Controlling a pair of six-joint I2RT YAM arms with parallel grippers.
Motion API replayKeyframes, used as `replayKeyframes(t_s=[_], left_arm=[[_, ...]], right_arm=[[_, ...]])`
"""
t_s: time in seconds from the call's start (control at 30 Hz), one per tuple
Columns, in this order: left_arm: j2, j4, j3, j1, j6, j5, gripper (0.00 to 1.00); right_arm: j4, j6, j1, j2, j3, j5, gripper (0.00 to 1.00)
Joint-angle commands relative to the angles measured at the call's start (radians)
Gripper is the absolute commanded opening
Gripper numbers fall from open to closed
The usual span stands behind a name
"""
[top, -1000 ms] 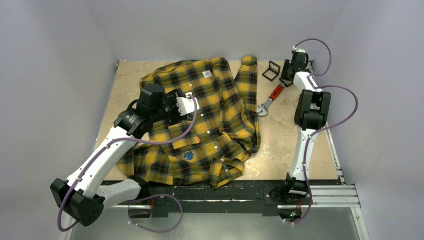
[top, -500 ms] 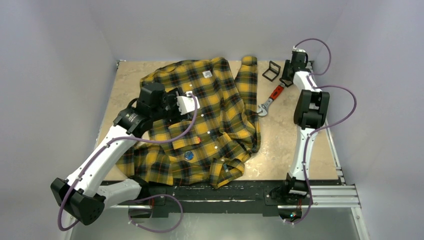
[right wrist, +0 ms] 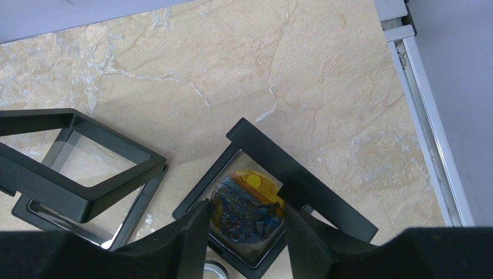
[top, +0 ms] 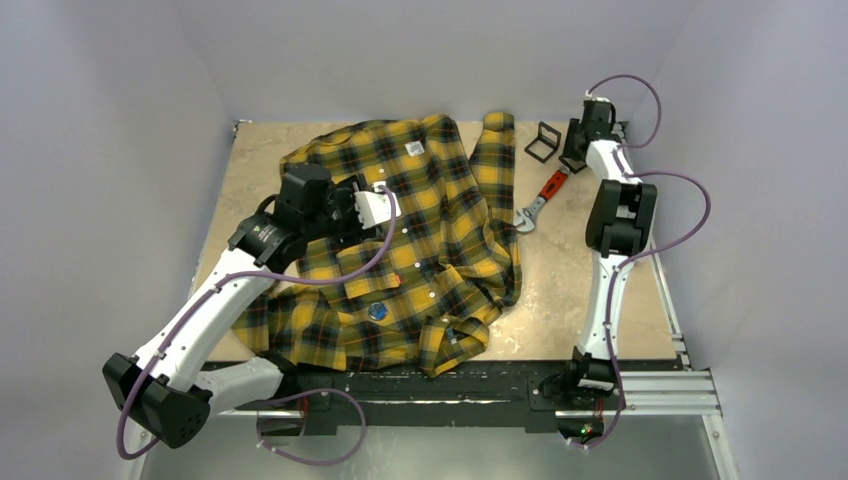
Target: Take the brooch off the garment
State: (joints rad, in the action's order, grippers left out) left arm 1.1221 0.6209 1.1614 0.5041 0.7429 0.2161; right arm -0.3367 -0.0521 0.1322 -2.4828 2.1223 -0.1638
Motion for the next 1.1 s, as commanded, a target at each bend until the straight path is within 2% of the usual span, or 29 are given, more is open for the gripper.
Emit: replayKeyframes(t_s=[0.0, 0.3, 0.5, 0.9, 1.0, 1.07], left_arm=[[-0.001, -0.007, 0.045, -0.007, -0.017, 0.014, 0.63], [-0.009, -0.009, 0.039, -0.007, -0.023, 0.013, 0.63], [-0.023, -0.006, 0.027, -0.007, -0.047, 0.014, 0.63], [-0.037, -0.010, 0.001, -0.007, -0.125, 0.037, 0.64], [-0.042, -0.006, -0.007, -0.007, -0.145, 0.044, 0.64], [-0.044, 0.023, -0.006, -0.008, -0.165, 0.073, 0.64]], right_arm=[[-0.001, 0.009, 0.001, 0.001, 0.038, -0.002, 0.55], [0.021, 0.011, 0.001, 0.023, 0.003, 0.014, 0.65], [0.049, 0.022, 0.001, 0.091, -0.061, 0.104, 0.77], [0.124, 0.047, 0.001, 0.288, -0.237, 0.158, 0.80], [0.108, 0.047, 0.001, 0.343, -0.277, 0.162, 0.80], [0.085, 0.097, 0.000, 0.394, -0.310, 0.217, 0.80]])
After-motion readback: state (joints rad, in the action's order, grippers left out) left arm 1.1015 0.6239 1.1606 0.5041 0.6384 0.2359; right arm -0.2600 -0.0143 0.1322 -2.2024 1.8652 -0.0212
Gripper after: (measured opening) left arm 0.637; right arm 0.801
